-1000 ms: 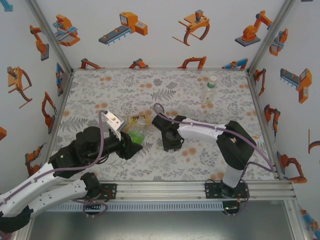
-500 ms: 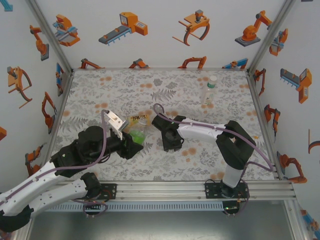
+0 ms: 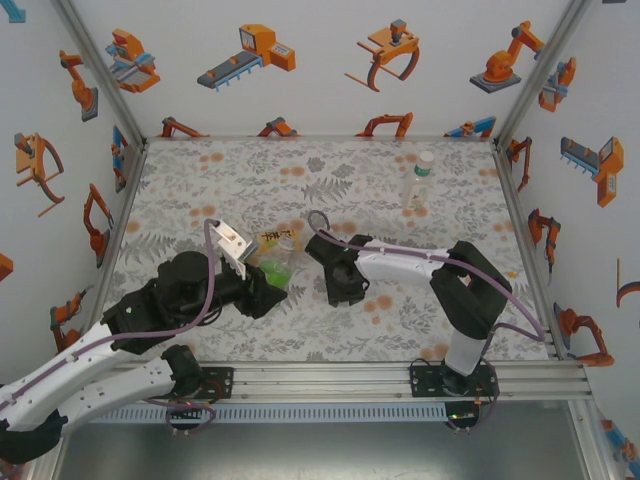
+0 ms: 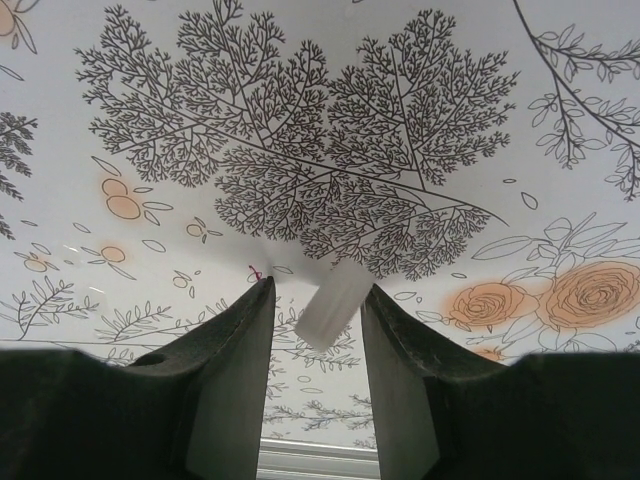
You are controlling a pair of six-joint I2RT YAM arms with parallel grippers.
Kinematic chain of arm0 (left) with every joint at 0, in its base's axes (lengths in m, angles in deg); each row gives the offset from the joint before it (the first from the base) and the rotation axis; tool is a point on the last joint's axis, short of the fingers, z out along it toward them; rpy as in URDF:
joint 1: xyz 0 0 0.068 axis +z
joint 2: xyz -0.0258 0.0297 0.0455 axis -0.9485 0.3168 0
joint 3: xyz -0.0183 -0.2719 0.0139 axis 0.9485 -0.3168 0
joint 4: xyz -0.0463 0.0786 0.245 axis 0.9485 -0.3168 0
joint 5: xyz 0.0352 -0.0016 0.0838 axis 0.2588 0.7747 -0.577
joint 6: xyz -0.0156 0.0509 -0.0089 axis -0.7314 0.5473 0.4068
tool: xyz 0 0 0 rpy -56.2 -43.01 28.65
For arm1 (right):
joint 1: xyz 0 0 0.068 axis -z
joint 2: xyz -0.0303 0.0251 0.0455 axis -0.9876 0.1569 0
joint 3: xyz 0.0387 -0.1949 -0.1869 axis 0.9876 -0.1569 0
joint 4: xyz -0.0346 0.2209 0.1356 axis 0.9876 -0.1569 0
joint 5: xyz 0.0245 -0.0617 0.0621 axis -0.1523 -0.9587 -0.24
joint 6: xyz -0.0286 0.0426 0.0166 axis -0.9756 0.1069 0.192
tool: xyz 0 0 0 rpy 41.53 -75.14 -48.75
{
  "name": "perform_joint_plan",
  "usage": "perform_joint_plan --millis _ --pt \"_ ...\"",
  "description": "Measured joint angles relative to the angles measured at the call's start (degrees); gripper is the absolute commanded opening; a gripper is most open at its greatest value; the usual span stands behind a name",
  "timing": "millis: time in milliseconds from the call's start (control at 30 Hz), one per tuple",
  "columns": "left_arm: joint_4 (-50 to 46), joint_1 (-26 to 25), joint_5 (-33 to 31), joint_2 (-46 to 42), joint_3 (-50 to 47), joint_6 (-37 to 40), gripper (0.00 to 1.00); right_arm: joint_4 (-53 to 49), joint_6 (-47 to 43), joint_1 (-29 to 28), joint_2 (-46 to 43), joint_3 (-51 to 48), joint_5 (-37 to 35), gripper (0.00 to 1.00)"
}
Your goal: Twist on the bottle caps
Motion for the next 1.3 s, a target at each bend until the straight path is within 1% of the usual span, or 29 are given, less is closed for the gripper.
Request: perform_joint_plan --millis 167,300,367,533,667,733,867,933,1000,1133,1233,1300 --pt "0.0 0.0 0.0 0.0 0.0 0.0 0.04 1.3 0.2 0.3 0.0 -1.0 0.7 0.35" --pt "0.0 0.0 0.0 0.0 0.0 0.0 0.04 2.4 0.2 0.5 -0.2 -1.4 1.6 0.24" --pt "0.0 0.0 0.0 0.0 0.0 0.0 0.04 3.4 0.4 0.5 -0.5 -1.8 2.1 0.21" --pt "0.0 0.0 0.0 0.0 0.0 0.0 0.04 8.5 0.8 1.2 -1.9 -4.1 5.3 0.2" --pt "0.0 0.0 0.0 0.1 0.0 0.0 0.04 18.6 3.5 3.5 -5.3 -10.6 11.0 0.2" --pt "0.0 0.0 0.0 0.2 0.0 0.0 0.04 24.1 5.4 5.2 -6.8 -14.2 14.1 0.21" --pt "0.0 0.0 0.0 0.7 0.0 0.0 0.04 35.3 10.3 9.2 -9.3 -21.7 20.2 0.28" --pt "0.0 0.0 0.0 0.8 0.0 -0.1 0.04 39.5 12.2 10.8 -10.3 -24.7 22.3 0.32" --pt "0.0 0.0 0.0 0.9 0.0 -0.2 0.04 42.6 13.5 12.3 -11.5 -27.1 23.4 0.33" --pt "0.0 0.0 0.0 1.0 0.0 -0.3 0.04 43.2 14.4 14.1 -13.8 -29.6 23.4 0.37" --pt "0.0 0.0 0.0 1.0 0.0 -0.4 0.04 39.8 13.9 14.3 -15.3 -29.0 21.6 0.39" --pt "0.0 0.0 0.0 0.9 0.0 -0.4 0.04 35.8 13.0 14.3 -15.6 -27.4 19.6 0.4"
